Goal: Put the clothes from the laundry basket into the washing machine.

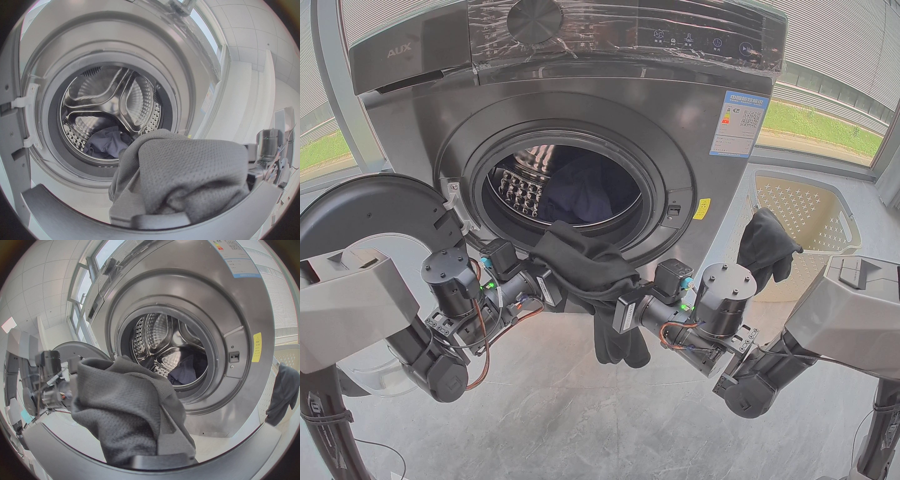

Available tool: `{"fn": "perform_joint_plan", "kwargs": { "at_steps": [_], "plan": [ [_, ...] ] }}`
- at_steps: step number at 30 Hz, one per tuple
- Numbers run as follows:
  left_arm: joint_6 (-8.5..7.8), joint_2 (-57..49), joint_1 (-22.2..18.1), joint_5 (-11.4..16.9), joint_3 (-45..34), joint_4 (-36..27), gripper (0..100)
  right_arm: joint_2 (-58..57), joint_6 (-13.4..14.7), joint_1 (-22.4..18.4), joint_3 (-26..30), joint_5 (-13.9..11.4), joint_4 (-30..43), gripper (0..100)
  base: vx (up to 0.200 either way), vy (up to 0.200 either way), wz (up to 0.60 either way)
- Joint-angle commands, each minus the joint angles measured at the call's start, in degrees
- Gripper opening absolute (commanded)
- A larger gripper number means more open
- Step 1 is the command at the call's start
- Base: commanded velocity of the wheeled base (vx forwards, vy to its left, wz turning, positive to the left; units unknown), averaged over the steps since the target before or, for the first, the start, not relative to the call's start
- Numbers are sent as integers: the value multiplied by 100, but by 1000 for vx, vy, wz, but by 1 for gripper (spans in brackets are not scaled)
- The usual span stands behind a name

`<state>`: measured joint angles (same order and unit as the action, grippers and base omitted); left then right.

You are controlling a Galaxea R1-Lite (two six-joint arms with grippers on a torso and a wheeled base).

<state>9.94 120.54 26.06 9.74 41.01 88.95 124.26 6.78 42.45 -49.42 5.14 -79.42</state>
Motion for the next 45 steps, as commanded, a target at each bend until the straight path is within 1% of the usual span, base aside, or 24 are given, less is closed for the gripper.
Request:
{"fn": "perform_joint_plan", "kwargs": {
  "at_steps": [1, 2, 3, 5, 7, 9, 10, 11, 12, 13, 14, 16, 18, 20, 23, 27, 30, 31, 32, 35, 38, 45],
  "plan": [
    [0, -444, 57, 2, -278, 8, 0, 213, -10, 0, -129, 22, -21, 0, 0, 0, 0],
    [0, -488, 57, 2, -348, 17, 0, 195, -1, 9, -164, 22, -47, 0, 0, 0, 0],
    [-9, -514, 57, 2, -383, 17, 0, 186, 8, 9, -191, 22, -65, 100, 0, 0, 0],
    [-9, -628, 57, 2, -541, 17, 0, 125, 25, 27, -226, 4, -82, 100, 0, 0, 0],
    [-18, -857, 57, 19, -884, 17, 0, -60, 8, 62, -50, -13, -82, 100, 0, 0, 0],
    [-9, -1077, 57, 46, -1209, 8, 0, -262, -27, 88, 319, -31, -47, 100, 0, 0, 0],
    [-9, -1094, 57, 46, -1236, 8, 0, -279, -27, 88, 354, -40, -47, 100, 0, 0, 0],
    [-18, -1314, 39, 63, -1543, 17, 0, -508, -63, 167, 820, -101, -91, 100, 0, 0, 0],
    [-18, -1411, 22, 81, -1666, 17, 0, -613, -63, 203, 1075, -128, -117, 100, 0, 0, 0],
    [-18, -1437, 13, 89, -1702, 8, 0, -640, -63, 203, 1163, -137, -135, 100, 0, 0, 0],
    [-53, -1516, -31, 204, -1868, 17, 0, -816, -63, 211, 1716, -180, -267, 100, 0, 0, 0],
    [-88, -1595, -84, 397, -1992, 17, 0, -1009, -63, 185, 2297, -277, -460, 100, 0, 0, 0],
    [-97, -1744, -110, 529, -2088, 17, 0, -1176, -36, 106, 2727, -409, -689, 100, 0, 0, 0],
    [-88, -1841, -110, 555, -2176, 17, 0, -1308, 43, 18, 3035, -427, -900, 100, 0, 0, 0],
    [-97, -1894, -110, 546, -2220, 8, 0, -1527, 52, -140, 3219, -453, -900, 100, 0, 0, 0],
    [-115, -1911, -119, 520, -2290, 17, 0, -1765, 52, -123, 3211, -409, -891, 100, 0, 0, 0],
    [-194, -1991, -119, 503, -2440, 8, 0, -1897, 52, -149, 3219, -400, -891, 100, 0, 0, 0],
    [-238, -2026, -154, 503, -2501, 8, 0, -1932, 52, -167, 3211, -400, -891, 100, 0, 0, 0],
    [-246, -2052, -198, 511, -2528, 8, 0, -1941, 52, -193, 3193, -400, -891, 100, 0, 0, 0],
    [-246, -2096, -233, 538, -2554, 8, 0, -1923, 52, -298, 3158, -409, -891, 100, 0, 0, 0],
    [-220, -2105, -242, 555, -2572, -1, 0, -1897, 52, -316, 3149, -427, -891, 100, 0, 0, 0],
    [-299, -2026, -225, 555, -2616, 8, 0, -1888, 60, -334, 3158, -427, -891, 100, 200, 0, 0]
  ]
}}
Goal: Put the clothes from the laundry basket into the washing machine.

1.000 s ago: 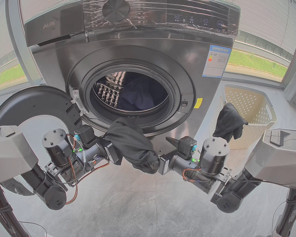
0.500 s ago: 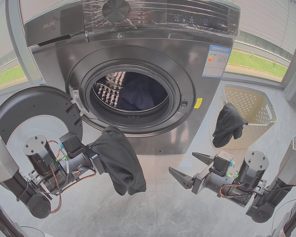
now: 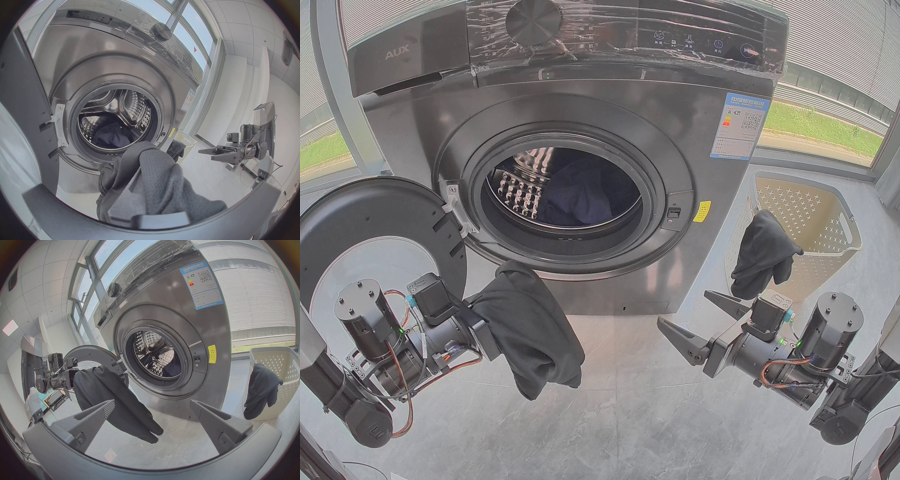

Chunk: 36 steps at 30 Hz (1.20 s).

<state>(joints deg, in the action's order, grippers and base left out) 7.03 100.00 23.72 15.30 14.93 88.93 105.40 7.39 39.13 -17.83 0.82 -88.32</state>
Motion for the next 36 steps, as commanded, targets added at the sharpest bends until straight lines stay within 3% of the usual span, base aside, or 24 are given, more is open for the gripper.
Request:
{"fn": "perform_joint_plan", "kwargs": {
  "at_steps": [1, 5, 11, 19, 26, 32, 36],
  "plan": [
    [-18, 28, 18, -1, -8, 10, 0, -2, 0, -2, -1, 6, -1, 100, 200, 0, 0],
    [-44, 55, 36, -1, -17, 10, 0, 7, 0, 16, 26, 15, -1, 100, 200, 0, 0],
    [-141, 55, 71, -1, -96, 10, 0, 16, 8, 33, 34, 15, -1, 100, 0, 0, 0],
    [-185, 90, 89, -1, -122, 10, 0, 16, 8, 33, 43, 15, -1, 100, 0, 150, 0],
    [-519, 231, 62, -27, -184, 19, 0, 51, 8, 42, 52, 24, -1, 100, 0, 0, 0],
    [-528, 327, 89, -18, -175, 19, 0, 60, 8, 51, 52, 33, -1, 100, 0, 0, 0],
    [-528, 389, 124, -18, -166, 28, 0, 68, 8, 59, 43, 33, -1, 100, 200, 0, 0]
  ]
}}
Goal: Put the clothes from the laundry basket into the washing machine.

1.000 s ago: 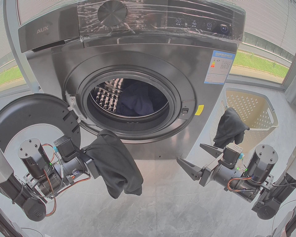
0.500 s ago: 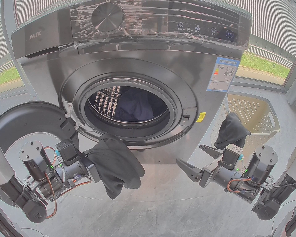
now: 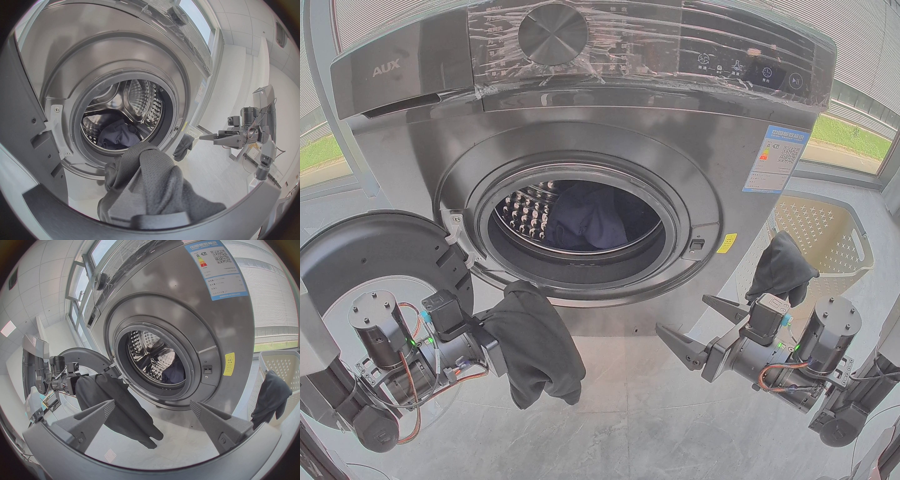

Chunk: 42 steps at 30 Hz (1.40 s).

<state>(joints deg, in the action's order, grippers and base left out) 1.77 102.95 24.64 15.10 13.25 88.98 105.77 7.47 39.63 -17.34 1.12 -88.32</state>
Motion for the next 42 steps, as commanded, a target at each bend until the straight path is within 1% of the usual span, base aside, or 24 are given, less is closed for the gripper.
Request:
{"fn": "perform_joint_plan", "kwargs": {
  "at_steps": [1, 11, 15, 17, 18, 21, 22, 23, 24, 25, 26, 27, 28, 29, 34, 36, 38, 41, 42],
  "plan": [
    [-1, 94, 59, 1, -7, 23, 0, 58, 0, 9, -7, 2, -1, 100, 200, 0, 0],
    [-1, 94, 155, 1, -7, 23, 0, 67, 0, 62, 2, 2, -1, 100, 200, 0, 0],
    [-1, 76, 270, 1, 20, 23, 0, 58, 0, 133, 11, 2, -1, 100, 0, 0, 0],
    [34, 23, 525, -16, 64, 23, 0, 58, 0, 220, 72, -33, -1, 100, 0, 0, 0],
    [87, 23, 639, -25, 90, 14, 0, 49, 0, 264, 99, -42, -1, 100, 0, 0, 0],
    [87, 155, 955, -51, 266, 14, 0, 32, 0, 458, 169, -7, -1, 100, 0, 0, 0],
    [96, 173, 973, -60, 283, 14, 0, 32, 9, 475, 169, -7, -1, 100, 0, 0, 0],
    [131, 463, 1157, -289, 600, 14, 0, 32, 9, 590, 187, -7, -1, 100, 0, 0, 0],
    [192, 603, 1219, -473, 802, 5, 0, 32, 26, 625, 213, 2, -1, 100, 0, 0, 0],
    [245, 709, 1236, -588, 969, 5, 0, 32, 17, 651, 257, 2, -1, 100, 0, 0, 0],
    [245, 709, 1236, -588, 969, 5, 0, 32, 17, 651, 257, 2, -1, 100, 0, 0, 0],
    [271, 858, 1236, -675, 1180, 5, 0, 14, 17, 677, 318, 2, -1, 100, 0, 0, 0],
    [271, 858, 1236, -675, 1180, 5, 0, 14, 17, 677, 318, 2, -1, 100, 0, 0, 0],
    [289, 1228, 1210, -719, 1628, 5, 0, -3, 17, 695, 336, -7, -1, 100, 0, 0, 0],
    [315, 1887, 1122, -719, 2155, 5, 0, -3, 17, 774, 336, 2, -10, 100, 0, 0, 0],
    [359, 2159, 1078, -728, 2489, 5, 0, 5, 17, 783, 336, 2, -10, 100, 0, 0, 0],
    [438, 2405, 1017, -746, 3025, -12, 0, 5, 17, 783, 336, 2, -1, 100, 0, 0, 0],
    [456, 2704, 946, -781, 3623, -91, 0, 5, 17, 783, 336, 2, -1, 100, 0, 0, 0],
    [456, 2862, 867, -790, 3896, -206, 0, 5, 17, 783, 336, 2, -1, 100, 0, 0, 0]
  ]
}}
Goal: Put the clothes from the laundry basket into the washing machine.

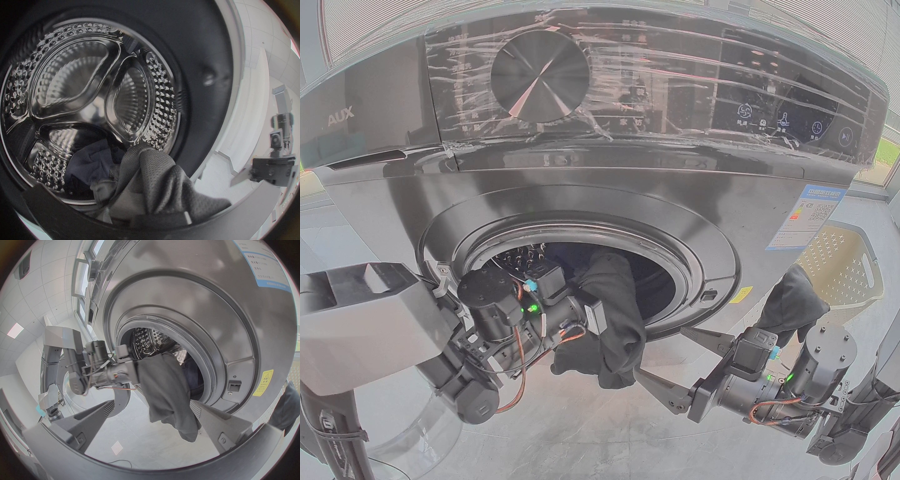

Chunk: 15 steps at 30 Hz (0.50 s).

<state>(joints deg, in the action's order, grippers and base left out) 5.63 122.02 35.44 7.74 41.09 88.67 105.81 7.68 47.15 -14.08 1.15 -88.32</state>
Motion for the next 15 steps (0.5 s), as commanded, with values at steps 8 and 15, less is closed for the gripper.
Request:
{"fn": "perform_joint_plan", "kwargs": {
  "at_steps": [8, 15],
  "plan": [
    [70, 1465, -389, -115, 2087, -694, 0, 18, -3, 31, -7, 8, -1, 100, 0, 0, 0],
    [87, 2002, -547, -546, 4064, -1950, 0, 45, -3, 31, -16, 0, -10, 100, 0, 0, 0]
  ]
}}
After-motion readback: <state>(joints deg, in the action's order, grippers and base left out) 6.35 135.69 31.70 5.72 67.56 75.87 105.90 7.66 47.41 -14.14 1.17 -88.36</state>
